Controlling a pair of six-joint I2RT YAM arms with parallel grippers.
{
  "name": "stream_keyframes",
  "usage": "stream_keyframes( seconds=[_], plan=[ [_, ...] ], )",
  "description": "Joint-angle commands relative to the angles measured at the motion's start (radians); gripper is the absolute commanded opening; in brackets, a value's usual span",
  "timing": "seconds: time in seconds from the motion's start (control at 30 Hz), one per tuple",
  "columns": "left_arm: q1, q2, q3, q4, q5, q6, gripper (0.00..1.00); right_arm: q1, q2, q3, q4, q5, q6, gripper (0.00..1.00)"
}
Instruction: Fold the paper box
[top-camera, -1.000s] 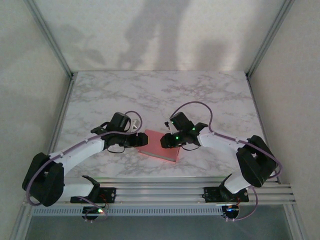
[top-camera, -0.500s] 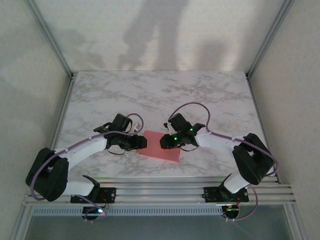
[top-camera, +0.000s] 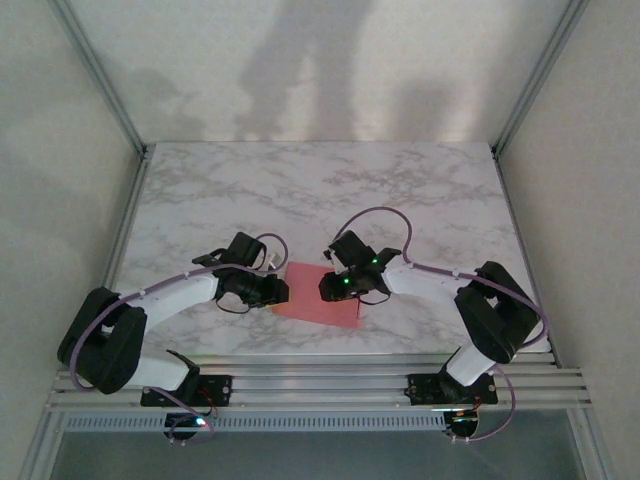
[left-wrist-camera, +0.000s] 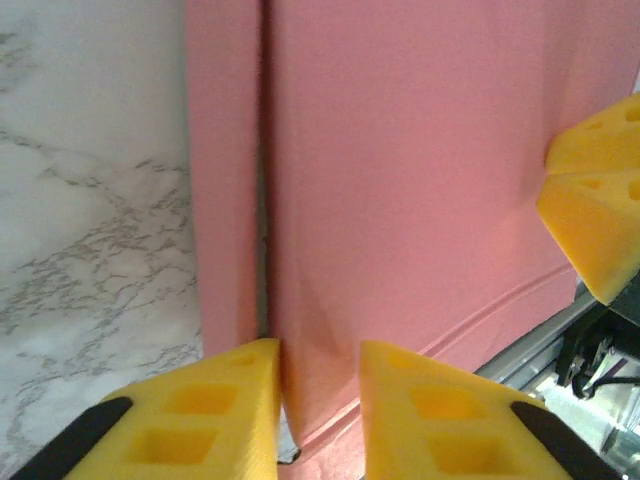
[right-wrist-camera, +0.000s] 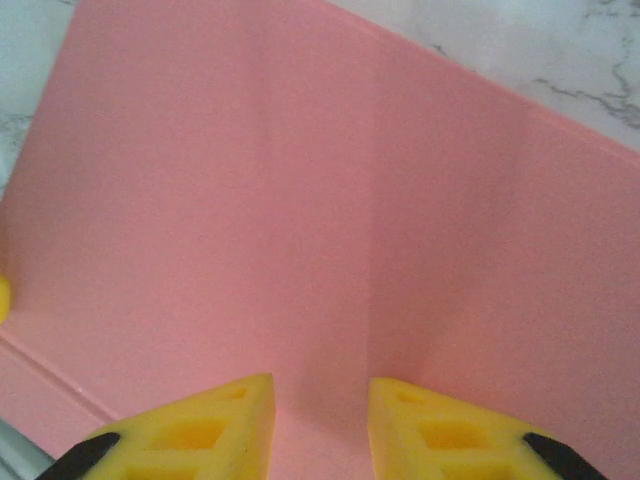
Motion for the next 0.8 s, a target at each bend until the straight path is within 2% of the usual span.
stream_keyframes(
  seconds=[0.0,0.07,0.17,0.23,0.3,0.4,0.47,0.53,0.77],
  plan=[
    [0.004,-0.017,0.020,0.018,-0.003,-0.001,0.20,0.026,0.035,0.036,-0.060,0.085,-0.022,0.30],
    [0.004,-0.015,0.039,-0.008,-0.012,0.019,0.18,0.032,0.040,0.047,-0.084,0.124,-0.028,0.29],
    [0.005,-0.006,0.068,-0.081,-0.101,0.055,0.21,0.033,0.032,0.048,-0.080,0.136,-0.030,0.28],
    [0.006,-0.008,0.079,-0.099,-0.124,0.066,0.25,0.034,0.024,0.049,-0.075,0.131,-0.030,0.28],
    [0.006,-0.011,0.096,-0.122,-0.153,0.075,0.37,0.034,0.015,0.049,-0.070,0.126,-0.029,0.29],
    [0.009,-0.012,0.114,-0.145,-0.184,0.087,0.45,0.033,-0.007,0.045,-0.057,0.108,-0.026,0.29],
    [0.010,-0.012,0.120,-0.147,-0.190,0.094,0.46,0.031,-0.026,0.041,-0.047,0.088,-0.028,0.30],
    [0.010,-0.017,0.119,-0.119,-0.159,0.091,0.43,0.032,-0.042,0.043,-0.043,0.070,-0.028,0.31],
    [-0.009,-0.001,0.109,0.001,0.058,0.087,0.33,0.000,-0.121,0.012,-0.038,0.005,-0.006,0.33]
  ],
)
